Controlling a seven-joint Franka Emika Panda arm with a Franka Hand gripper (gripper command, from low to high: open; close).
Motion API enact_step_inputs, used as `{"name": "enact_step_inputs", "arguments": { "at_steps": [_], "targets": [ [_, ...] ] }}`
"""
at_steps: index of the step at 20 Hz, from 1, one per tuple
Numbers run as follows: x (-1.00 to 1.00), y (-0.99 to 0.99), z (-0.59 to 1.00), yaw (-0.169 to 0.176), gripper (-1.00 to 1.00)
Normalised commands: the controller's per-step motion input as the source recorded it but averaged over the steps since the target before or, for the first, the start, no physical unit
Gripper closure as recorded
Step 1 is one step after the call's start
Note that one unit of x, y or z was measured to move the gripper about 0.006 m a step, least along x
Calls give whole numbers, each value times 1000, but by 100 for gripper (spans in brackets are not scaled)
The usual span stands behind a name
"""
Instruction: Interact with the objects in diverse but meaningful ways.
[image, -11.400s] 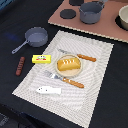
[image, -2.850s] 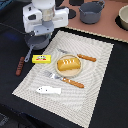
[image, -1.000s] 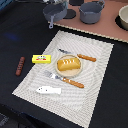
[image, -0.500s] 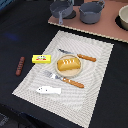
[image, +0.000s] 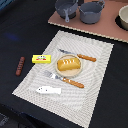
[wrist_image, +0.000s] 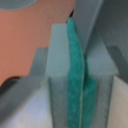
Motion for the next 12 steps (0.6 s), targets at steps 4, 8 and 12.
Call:
{"name": "enact_step_inputs", "arguments": {
  "at_steps": [4, 8, 12],
  "targets": [
    [117, 366, 0, -114, 100],
    [112, 399, -3, -125, 100],
    [204, 423, 16, -119, 100]
  ]
}}
